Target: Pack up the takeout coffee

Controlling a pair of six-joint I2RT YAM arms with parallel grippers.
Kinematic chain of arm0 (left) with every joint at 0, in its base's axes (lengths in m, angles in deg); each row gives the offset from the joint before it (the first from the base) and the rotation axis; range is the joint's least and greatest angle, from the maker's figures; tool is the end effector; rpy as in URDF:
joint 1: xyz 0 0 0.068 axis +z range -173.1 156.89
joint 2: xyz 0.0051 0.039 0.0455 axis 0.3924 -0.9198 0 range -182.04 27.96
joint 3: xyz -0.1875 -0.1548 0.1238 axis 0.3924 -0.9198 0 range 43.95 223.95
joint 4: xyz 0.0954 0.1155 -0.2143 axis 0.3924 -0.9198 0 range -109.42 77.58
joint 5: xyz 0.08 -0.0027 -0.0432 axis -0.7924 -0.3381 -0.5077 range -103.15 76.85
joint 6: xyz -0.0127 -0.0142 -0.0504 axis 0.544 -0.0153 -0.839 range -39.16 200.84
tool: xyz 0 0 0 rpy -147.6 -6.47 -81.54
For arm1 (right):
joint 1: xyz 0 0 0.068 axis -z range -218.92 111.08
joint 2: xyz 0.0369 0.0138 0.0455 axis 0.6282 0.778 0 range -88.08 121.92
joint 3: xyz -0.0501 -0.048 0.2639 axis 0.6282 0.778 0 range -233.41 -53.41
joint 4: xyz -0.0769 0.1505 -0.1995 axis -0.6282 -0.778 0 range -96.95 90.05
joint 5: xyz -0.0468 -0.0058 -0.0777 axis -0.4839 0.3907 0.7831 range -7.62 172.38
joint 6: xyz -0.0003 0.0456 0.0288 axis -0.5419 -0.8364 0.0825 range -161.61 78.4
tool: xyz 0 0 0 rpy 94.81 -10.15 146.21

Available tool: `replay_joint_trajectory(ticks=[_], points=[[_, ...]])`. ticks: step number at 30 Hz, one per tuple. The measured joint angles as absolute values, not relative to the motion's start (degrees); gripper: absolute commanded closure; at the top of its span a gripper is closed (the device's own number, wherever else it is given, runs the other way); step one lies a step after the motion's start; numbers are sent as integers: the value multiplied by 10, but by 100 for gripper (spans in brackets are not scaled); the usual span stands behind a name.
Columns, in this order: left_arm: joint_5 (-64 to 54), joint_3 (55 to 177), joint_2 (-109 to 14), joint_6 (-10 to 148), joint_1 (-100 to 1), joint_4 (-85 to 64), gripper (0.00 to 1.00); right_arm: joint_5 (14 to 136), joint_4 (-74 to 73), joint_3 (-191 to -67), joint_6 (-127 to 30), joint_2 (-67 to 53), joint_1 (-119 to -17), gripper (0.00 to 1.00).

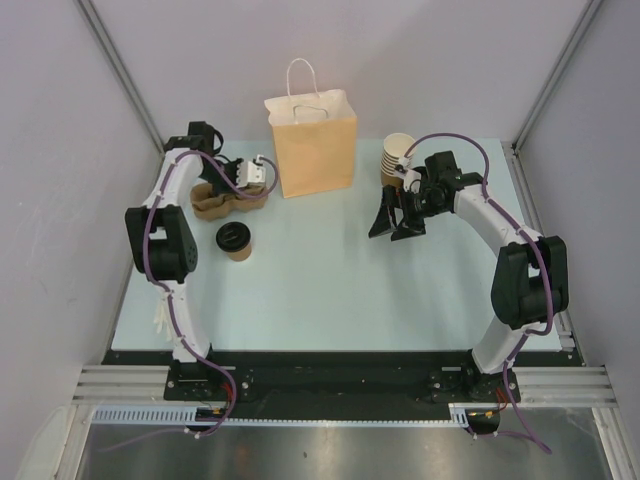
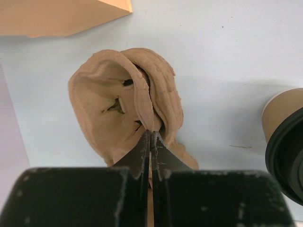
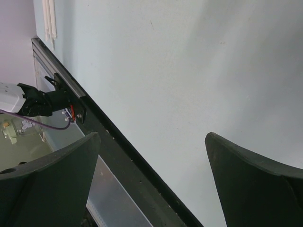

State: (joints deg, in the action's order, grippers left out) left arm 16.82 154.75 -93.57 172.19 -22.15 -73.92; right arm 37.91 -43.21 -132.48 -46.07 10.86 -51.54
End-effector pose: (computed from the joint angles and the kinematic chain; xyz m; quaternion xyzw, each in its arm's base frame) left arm 0.4423 -0.0104 0.2520 0.7053 0.6442 -0.0694 0.2876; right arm 0.3427 0.1023 0.2588 -0.1517 0.8918 0.3959 0.1580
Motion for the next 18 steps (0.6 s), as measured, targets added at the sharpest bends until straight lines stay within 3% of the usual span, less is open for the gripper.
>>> replay_joint_trajectory(ticks=[18], points=[[155, 1560, -856, 1713, -223, -716, 100, 375, -432, -1325, -461, 108, -515, 0]])
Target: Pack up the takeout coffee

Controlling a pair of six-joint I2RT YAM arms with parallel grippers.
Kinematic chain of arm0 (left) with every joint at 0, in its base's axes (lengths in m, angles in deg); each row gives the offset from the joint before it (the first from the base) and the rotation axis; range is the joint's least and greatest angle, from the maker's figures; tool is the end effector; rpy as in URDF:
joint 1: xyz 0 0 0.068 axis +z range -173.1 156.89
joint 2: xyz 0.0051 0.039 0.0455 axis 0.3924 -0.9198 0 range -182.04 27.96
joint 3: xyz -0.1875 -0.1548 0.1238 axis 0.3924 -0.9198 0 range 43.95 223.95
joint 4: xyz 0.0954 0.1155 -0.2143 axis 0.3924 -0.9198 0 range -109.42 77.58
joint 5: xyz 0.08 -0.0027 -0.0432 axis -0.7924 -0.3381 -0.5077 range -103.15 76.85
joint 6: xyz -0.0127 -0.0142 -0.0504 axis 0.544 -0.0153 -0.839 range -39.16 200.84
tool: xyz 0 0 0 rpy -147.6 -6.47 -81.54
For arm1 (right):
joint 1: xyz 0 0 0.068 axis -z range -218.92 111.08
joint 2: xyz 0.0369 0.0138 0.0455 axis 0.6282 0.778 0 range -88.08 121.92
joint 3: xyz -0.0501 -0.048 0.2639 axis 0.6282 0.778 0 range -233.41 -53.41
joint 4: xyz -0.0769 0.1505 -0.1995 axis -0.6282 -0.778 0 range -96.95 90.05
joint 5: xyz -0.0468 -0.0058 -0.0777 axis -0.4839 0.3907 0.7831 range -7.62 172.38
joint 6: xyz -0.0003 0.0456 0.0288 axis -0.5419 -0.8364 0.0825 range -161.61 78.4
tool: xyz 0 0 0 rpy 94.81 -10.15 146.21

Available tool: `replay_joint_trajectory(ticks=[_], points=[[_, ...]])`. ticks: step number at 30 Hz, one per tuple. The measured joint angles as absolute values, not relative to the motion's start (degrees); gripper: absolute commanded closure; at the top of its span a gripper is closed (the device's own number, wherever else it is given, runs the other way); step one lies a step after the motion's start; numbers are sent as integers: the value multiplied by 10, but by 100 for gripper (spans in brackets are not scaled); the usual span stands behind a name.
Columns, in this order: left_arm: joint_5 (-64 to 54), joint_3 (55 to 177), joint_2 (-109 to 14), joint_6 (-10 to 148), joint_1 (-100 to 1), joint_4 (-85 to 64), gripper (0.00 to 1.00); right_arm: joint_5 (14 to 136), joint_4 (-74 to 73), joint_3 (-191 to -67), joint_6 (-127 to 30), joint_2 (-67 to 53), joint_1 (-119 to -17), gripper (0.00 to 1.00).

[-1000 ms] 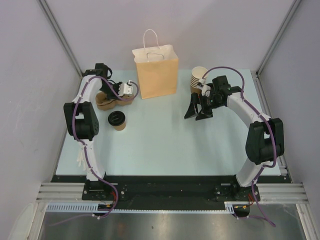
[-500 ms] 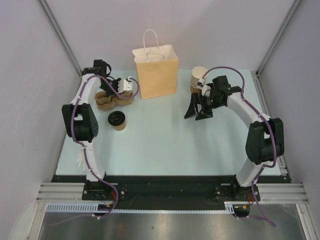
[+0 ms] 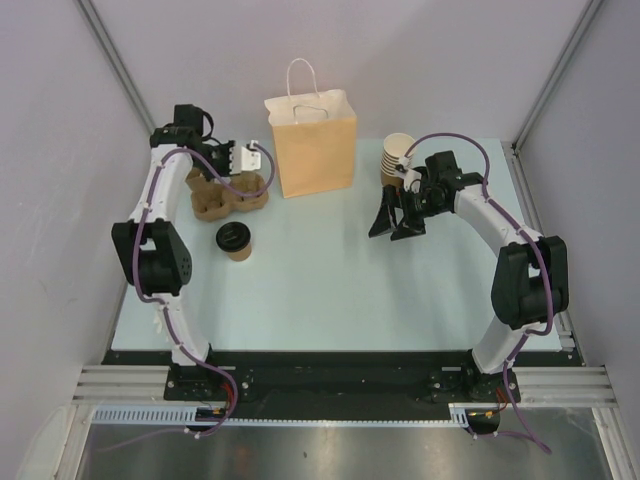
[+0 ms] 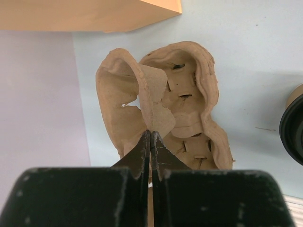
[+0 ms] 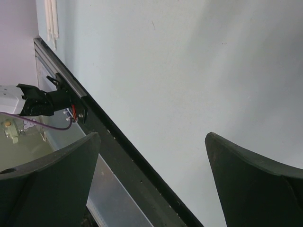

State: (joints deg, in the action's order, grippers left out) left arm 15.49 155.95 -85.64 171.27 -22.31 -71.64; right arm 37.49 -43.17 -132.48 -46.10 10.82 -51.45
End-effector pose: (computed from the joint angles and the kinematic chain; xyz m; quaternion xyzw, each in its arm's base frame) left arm 0.4239 -0.0112 0.3167 0.7051 0.6212 0.0070 0.3418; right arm 0.3427 0.1019 0.2592 -0.1517 0.8904 0.3991 0.1580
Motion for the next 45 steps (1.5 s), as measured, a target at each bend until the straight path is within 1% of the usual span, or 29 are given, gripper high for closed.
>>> replay_joint_trajectory(ticks=[8, 12, 17, 20, 23, 27, 33, 37, 40, 45], points=[[151, 1562, -806, 1713, -244, -747, 100, 371, -432, -1325, -461, 99, -509, 0], [156, 1555, -756, 1724, -263, -784, 100, 369, -432, -1325, -462, 93, -507, 0], [154, 1467, -646, 1740, -308, -786, 100, 369, -432, -1325, -465, 87, -502, 1], [151, 1408, -588, 1737, -369, -781, 100, 369, -432, -1325, -465, 85, -496, 0], [146, 1381, -571, 1707, -421, -772, 100, 369, -432, -1325, -465, 81, -490, 0], [115, 1330, -555, 1627, -483, -746, 100, 368, -432, -1320, -465, 70, -477, 0], [81, 1275, -479, 1533, -505, -755, 100, 366, -432, -1301, -468, 43, -467, 0], [70, 1178, -371, 1487, -503, -761, 100, 362, -429, -1299, -472, 38, -466, 0], [63, 1061, -294, 1455, -503, -752, 100, 358, -427, -1299, -476, 38, -466, 0], [33, 939, -264, 1409, -503, -703, 100, 355, -427, -1299, -476, 31, -463, 0]])
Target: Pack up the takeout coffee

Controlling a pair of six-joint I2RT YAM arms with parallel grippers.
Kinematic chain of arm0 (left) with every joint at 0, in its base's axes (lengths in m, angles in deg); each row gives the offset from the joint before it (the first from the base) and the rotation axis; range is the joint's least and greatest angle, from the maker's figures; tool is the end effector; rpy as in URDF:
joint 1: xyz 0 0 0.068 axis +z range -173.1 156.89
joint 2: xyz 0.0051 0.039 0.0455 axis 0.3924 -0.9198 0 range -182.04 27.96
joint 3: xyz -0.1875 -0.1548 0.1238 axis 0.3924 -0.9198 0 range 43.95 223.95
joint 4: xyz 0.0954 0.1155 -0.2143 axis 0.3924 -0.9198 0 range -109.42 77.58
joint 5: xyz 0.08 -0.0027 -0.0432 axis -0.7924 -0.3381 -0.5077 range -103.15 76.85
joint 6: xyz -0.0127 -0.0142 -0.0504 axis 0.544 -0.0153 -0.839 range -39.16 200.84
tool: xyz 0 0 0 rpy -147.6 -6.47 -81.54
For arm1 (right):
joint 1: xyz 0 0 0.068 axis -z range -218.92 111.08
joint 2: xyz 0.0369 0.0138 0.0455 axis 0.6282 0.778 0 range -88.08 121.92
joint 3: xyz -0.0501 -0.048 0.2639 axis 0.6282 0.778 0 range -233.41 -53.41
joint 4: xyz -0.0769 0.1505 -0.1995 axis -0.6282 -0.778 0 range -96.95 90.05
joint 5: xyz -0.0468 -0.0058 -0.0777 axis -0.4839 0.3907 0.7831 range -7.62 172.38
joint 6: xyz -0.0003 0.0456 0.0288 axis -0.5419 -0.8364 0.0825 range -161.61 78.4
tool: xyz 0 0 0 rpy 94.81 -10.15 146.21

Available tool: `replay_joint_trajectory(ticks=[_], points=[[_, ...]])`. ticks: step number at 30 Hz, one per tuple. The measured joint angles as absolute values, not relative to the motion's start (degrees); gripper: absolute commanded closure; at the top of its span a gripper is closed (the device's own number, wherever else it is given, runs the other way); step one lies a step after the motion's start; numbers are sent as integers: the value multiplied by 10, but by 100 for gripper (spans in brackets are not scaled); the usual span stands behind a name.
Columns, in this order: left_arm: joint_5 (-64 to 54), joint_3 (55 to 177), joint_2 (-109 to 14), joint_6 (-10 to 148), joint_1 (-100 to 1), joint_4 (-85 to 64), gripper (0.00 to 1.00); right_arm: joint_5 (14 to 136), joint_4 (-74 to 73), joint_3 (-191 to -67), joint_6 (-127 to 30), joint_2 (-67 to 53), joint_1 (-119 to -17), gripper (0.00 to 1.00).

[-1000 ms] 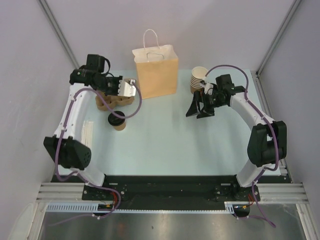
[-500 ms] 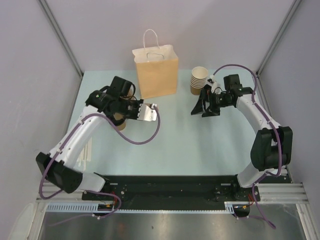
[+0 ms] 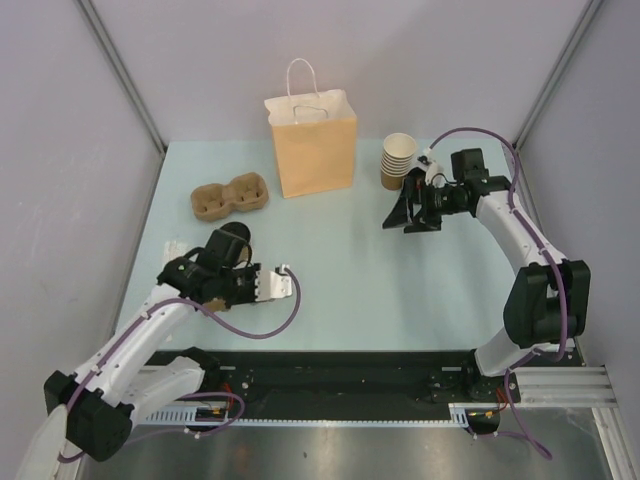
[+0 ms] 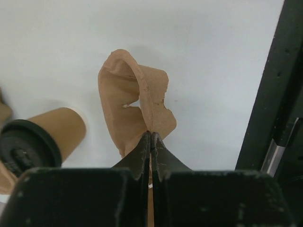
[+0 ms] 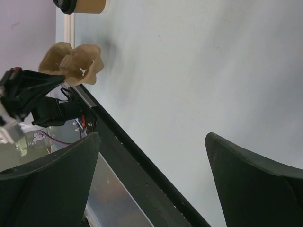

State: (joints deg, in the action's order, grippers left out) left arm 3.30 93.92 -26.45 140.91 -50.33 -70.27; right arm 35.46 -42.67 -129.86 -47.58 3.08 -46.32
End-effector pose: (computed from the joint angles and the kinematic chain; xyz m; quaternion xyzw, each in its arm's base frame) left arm 0.1427 -0.0847 0.2733 0.6881 0.6717 -0.0663 0.2666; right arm 0.3244 0.0683 0.2904 -0.1226 0.8791 0.4095 0.2110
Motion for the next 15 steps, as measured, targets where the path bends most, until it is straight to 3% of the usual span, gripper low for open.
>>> replay_joint_trajectory(ticks=[14, 15], points=[[-77, 789, -239, 1358, -503, -509, 100, 353, -427, -1297, -476, 0, -434, 0], [-80, 781, -236, 1358, -503, -504, 95, 353, -427, -1297, -476, 0, -431, 0]])
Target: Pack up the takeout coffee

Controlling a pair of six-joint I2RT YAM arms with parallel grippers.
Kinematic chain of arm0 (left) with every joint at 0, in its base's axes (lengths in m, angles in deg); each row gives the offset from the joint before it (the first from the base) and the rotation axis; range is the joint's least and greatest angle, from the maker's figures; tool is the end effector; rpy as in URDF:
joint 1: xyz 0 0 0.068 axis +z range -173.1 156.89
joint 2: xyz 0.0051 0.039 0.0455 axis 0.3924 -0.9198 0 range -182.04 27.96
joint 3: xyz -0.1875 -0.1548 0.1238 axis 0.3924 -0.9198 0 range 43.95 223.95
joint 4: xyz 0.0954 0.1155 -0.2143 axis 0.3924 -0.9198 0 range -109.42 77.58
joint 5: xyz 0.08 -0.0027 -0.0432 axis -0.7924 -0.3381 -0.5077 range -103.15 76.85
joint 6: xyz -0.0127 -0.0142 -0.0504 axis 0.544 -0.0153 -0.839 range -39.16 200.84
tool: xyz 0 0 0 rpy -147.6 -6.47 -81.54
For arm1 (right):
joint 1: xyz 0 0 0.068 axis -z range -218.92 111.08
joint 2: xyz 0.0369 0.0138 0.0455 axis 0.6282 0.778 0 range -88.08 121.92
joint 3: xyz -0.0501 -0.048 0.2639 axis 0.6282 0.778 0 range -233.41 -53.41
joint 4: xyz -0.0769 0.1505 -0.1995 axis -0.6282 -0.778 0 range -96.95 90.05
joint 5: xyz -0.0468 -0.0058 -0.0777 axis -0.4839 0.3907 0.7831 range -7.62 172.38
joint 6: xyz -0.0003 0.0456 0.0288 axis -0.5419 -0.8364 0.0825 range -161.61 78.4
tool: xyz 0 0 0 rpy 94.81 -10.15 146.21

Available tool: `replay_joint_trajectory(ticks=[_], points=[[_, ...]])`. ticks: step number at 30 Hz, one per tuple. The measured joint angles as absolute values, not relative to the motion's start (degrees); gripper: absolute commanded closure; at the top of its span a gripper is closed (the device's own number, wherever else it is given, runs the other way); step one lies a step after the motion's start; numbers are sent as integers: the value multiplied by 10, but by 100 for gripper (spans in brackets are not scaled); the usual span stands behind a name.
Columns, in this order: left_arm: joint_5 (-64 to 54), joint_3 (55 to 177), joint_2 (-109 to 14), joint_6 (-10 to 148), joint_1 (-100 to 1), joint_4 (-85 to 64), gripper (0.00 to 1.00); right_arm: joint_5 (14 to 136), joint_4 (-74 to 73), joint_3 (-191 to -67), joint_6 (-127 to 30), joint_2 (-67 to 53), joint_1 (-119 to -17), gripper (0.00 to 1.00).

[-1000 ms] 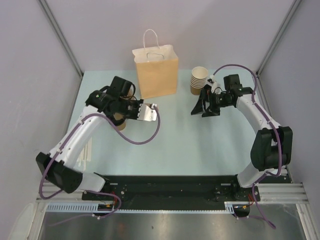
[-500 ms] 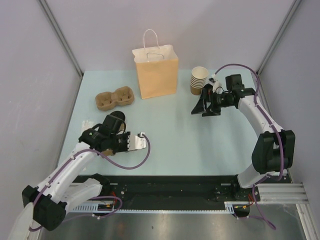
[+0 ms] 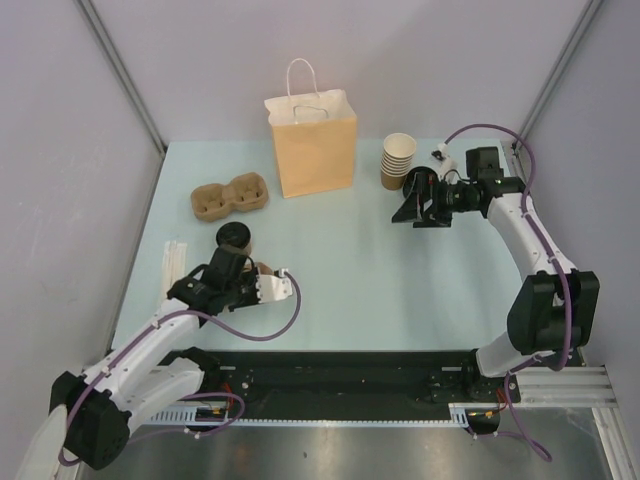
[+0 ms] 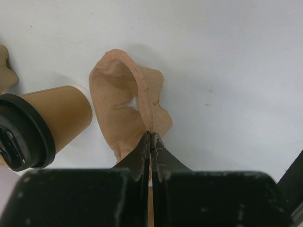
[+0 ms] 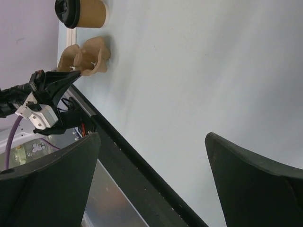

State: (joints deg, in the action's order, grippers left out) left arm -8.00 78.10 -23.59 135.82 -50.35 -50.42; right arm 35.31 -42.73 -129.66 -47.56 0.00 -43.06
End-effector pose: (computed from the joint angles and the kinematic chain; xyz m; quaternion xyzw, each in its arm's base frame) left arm 0.1495 -0.0806 0.2141 0.6372 0.7098 0.0295 0.2987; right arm 0.3175 0.0491 0.3058 -0.1075 0.8753 0.4034 0.2441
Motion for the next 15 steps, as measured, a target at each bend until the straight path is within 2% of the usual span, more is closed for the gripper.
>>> replay_joint_trajectory(ticks=[1, 3, 4, 6, 8, 12, 15], points=[[-82, 777, -235, 1358, -503, -503, 79, 353, -427, -1297, -476, -1, -428, 0], [-86, 773, -236, 1361, -503, -504, 63, 351, -427, -1296, -476, -4, -421, 0], [-87, 773, -240, 1361, -503, -506, 50, 349, -427, -1296, -476, -6, -417, 0], [-86, 773, -253, 1360, -503, -513, 40, 347, -428, -1296, -476, -12, -409, 0], [-79, 776, -267, 1354, -503, -534, 23, 344, -431, -1296, -474, -18, -401, 0], [-46, 809, -268, 1342, -503, -588, 1, 341, -469, -1307, -454, -25, -372, 0], [-13, 868, -265, 1327, -503, -624, 0, 338, -500, -1320, -438, -29, -334, 0]])
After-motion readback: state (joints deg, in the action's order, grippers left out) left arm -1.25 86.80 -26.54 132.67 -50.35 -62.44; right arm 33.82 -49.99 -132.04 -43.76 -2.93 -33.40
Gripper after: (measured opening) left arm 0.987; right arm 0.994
